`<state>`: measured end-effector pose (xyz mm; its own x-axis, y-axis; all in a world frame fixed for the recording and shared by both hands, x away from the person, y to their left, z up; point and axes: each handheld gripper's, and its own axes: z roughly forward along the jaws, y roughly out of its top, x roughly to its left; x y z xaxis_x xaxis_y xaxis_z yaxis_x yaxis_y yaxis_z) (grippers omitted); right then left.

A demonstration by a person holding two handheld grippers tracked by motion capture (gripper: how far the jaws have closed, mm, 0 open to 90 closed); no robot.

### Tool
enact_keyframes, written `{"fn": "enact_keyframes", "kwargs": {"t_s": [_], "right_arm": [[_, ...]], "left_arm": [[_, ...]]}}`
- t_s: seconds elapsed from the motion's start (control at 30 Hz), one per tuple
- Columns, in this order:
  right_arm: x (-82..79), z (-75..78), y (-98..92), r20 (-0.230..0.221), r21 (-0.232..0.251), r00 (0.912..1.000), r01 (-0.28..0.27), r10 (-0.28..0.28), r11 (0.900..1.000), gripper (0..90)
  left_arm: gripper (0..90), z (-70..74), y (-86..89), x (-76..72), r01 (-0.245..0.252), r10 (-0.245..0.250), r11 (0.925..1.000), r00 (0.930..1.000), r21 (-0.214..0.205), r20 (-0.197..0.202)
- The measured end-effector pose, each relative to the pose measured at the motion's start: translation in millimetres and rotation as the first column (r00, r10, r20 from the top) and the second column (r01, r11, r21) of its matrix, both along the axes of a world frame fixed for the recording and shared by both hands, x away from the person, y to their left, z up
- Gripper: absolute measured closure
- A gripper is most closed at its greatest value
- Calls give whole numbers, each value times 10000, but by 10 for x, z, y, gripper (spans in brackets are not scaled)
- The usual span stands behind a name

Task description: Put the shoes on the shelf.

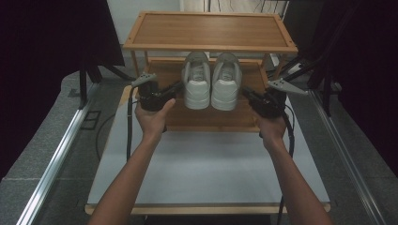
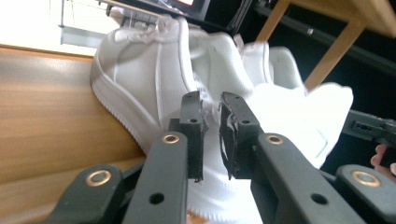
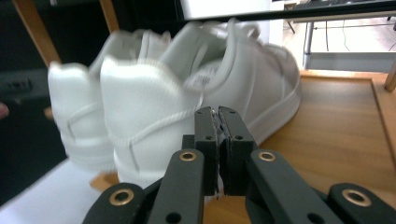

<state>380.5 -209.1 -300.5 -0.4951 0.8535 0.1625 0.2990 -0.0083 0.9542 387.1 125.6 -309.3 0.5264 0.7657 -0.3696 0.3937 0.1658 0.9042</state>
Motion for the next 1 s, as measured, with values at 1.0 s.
{"fn": "enact_keyframes", "kwargs": {"t_s": [1.0], "right_arm": [[203,-144,124,-280,41,9982,523,-521,9986,892]], "left_arm": [[803,-154,-126,-76,330,-327,9993,9993,-169,154]]}}
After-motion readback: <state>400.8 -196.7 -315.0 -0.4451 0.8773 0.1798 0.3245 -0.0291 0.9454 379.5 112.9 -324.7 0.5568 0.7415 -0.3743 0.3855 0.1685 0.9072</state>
